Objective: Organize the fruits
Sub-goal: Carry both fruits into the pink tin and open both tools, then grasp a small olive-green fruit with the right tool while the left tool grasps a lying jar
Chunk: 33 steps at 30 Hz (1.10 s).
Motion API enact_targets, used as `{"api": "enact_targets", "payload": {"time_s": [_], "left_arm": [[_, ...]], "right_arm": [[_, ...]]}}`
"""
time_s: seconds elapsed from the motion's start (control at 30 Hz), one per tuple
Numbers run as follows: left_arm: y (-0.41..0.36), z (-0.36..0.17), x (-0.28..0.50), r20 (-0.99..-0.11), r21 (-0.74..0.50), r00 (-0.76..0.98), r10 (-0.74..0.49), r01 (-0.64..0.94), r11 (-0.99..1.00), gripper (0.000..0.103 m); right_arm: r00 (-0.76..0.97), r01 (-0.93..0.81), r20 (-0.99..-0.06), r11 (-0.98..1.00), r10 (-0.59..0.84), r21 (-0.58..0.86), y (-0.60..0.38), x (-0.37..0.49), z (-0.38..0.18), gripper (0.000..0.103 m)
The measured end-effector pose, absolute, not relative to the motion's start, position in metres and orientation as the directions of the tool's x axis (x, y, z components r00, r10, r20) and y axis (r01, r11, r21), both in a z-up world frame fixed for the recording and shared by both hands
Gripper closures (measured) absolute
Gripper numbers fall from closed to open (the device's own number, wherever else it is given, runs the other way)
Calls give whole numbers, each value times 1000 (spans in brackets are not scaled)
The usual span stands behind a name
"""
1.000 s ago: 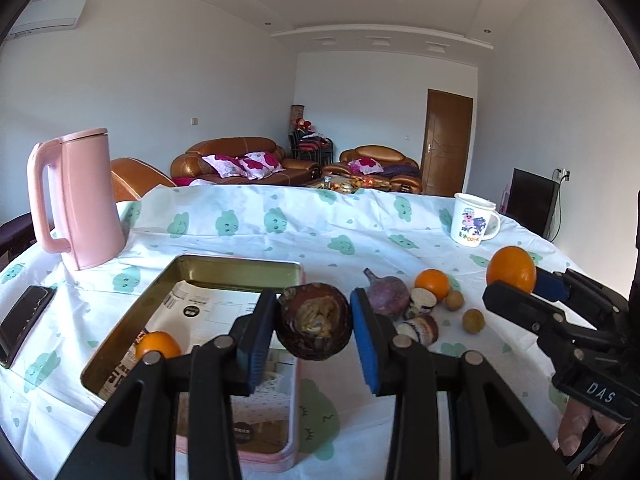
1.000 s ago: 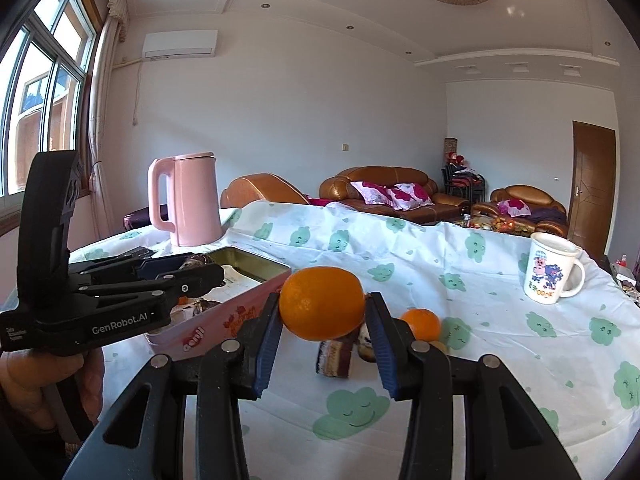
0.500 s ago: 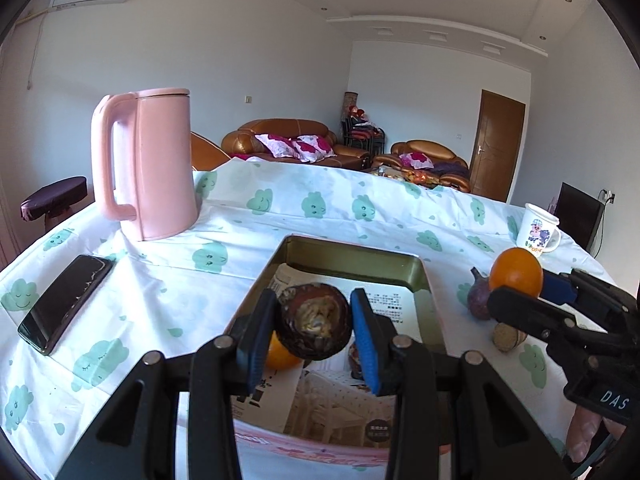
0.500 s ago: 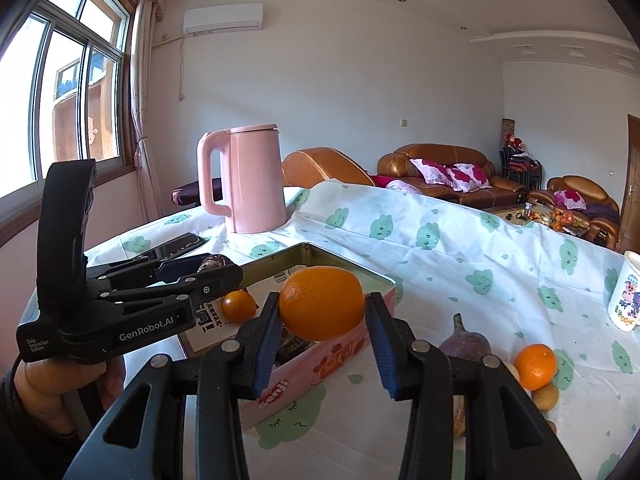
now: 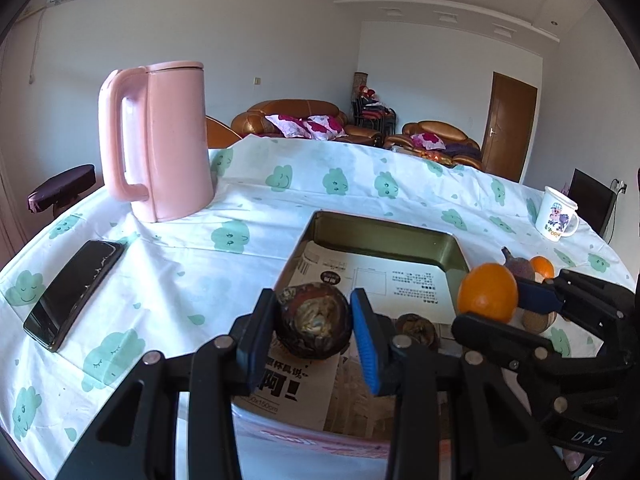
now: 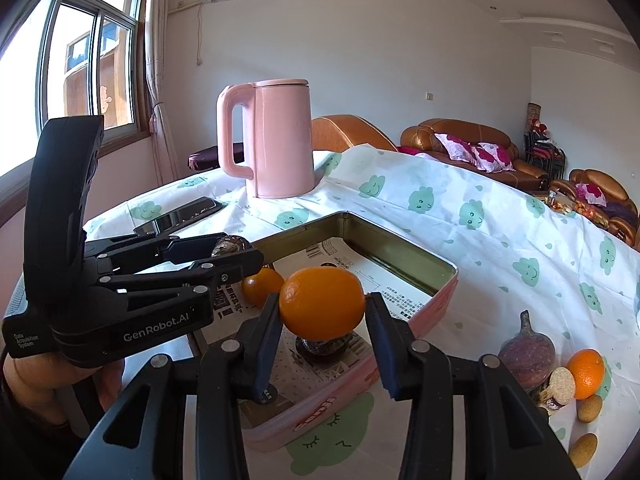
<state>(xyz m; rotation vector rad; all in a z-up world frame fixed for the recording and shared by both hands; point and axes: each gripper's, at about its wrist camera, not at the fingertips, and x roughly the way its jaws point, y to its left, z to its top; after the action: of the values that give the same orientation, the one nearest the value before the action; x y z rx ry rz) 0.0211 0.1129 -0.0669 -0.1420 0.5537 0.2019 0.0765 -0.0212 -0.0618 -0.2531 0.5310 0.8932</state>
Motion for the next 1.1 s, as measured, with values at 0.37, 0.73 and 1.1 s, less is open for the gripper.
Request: {"api": "enact_targets", "payload": {"time_s": [0.37, 0.73, 1.1], "left_arm": [[114, -73, 25, -561, -69, 813, 152, -229, 971, 63], [94, -49, 10, -470, -72, 870, 149, -206, 976, 14], [7, -37, 46, -489, -69, 871, -42, 9, 998, 14]], "right_arm": [[458, -814, -626, 581, 631, -8, -5, 80, -73, 58], [532, -766, -548, 643, 646, 15, -63, 75, -58, 35], [749, -413, -560, 910, 354, 22, -199, 126, -59, 35]]}}
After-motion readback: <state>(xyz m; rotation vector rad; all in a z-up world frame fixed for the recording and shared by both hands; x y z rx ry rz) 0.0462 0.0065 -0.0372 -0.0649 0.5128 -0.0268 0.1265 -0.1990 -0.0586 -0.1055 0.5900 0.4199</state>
